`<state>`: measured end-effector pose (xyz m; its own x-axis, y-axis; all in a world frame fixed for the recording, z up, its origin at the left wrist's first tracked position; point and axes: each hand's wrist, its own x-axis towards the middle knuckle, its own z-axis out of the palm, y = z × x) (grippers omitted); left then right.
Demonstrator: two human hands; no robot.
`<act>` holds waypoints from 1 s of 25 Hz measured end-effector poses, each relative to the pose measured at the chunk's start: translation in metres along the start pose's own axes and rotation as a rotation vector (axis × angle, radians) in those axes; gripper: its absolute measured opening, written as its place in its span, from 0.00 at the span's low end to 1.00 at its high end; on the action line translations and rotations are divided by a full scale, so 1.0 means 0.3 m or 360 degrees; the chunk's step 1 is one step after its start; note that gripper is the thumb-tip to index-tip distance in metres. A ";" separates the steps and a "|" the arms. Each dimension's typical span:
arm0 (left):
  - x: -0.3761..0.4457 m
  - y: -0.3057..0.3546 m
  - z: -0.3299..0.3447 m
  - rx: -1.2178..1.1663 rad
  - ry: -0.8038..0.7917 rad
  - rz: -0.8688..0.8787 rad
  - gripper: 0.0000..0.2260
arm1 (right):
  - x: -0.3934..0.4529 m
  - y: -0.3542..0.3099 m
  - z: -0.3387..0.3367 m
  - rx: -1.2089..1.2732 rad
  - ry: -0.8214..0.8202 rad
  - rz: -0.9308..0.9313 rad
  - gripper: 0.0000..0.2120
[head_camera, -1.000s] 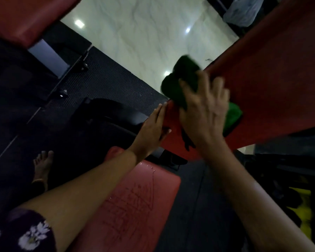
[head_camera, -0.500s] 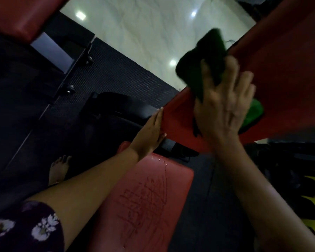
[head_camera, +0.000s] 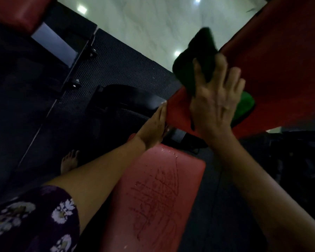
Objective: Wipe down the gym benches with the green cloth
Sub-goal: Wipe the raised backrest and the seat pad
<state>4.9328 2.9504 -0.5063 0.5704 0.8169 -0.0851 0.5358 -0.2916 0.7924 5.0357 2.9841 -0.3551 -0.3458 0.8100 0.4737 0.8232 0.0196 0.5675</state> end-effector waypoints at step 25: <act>-0.281 -0.289 0.033 0.0602 -0.0891 0.0118 0.57 | -0.658 -0.513 -0.020 0.1242 -0.1741 0.1174 0.30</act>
<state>4.8444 2.9019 -0.5738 0.7959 0.4370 -0.4190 0.6054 -0.5743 0.5511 4.9746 2.8174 -0.5318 0.4359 0.7915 -0.4285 0.8020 -0.5576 -0.2140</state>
